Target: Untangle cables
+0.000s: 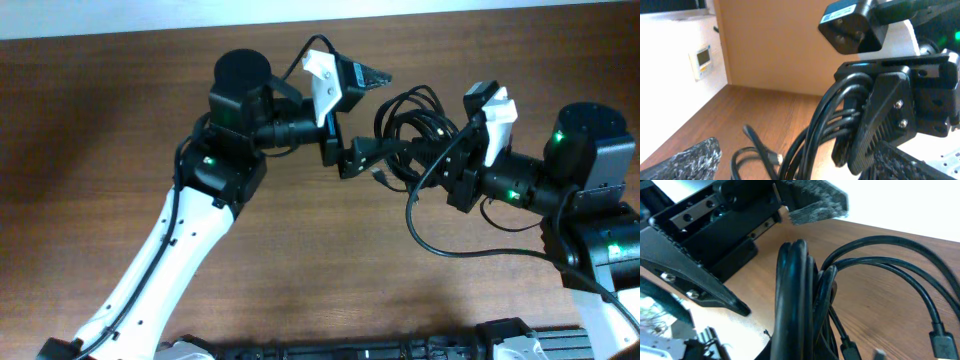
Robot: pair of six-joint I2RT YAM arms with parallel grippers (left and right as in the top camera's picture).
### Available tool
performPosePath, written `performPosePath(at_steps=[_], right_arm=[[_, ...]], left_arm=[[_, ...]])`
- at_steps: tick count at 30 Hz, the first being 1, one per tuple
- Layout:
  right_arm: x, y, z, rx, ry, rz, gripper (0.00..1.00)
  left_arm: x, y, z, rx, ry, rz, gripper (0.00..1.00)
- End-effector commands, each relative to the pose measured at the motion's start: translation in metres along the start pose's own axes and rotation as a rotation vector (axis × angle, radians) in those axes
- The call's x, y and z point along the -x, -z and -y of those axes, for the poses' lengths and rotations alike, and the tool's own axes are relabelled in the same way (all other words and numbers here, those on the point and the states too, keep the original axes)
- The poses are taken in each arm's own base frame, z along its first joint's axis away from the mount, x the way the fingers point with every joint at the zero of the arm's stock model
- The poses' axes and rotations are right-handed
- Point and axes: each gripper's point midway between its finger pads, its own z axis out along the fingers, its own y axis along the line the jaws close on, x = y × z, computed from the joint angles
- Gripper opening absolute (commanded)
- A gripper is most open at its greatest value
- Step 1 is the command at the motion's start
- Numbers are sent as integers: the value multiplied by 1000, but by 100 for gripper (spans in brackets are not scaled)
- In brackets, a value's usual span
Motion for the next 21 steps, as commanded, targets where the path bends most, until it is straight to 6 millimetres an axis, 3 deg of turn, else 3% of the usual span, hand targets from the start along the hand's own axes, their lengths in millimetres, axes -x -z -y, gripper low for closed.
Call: performPosePath(at_steps=[1, 6, 16, 21], right_arm=[[6, 2, 7, -52, 75, 17, 4], [9, 4, 2, -33, 149, 30, 4], [20, 10, -37, 158, 336, 96, 4], [18, 14, -52, 242, 404, 108, 4]], left_arm=[[9, 19, -9, 51, 18, -4, 99], [-7, 29, -19, 84, 96, -48, 99], [-10, 29, -19, 89, 112, -59, 99], [-18, 33, -39, 209, 130, -87, 99]])
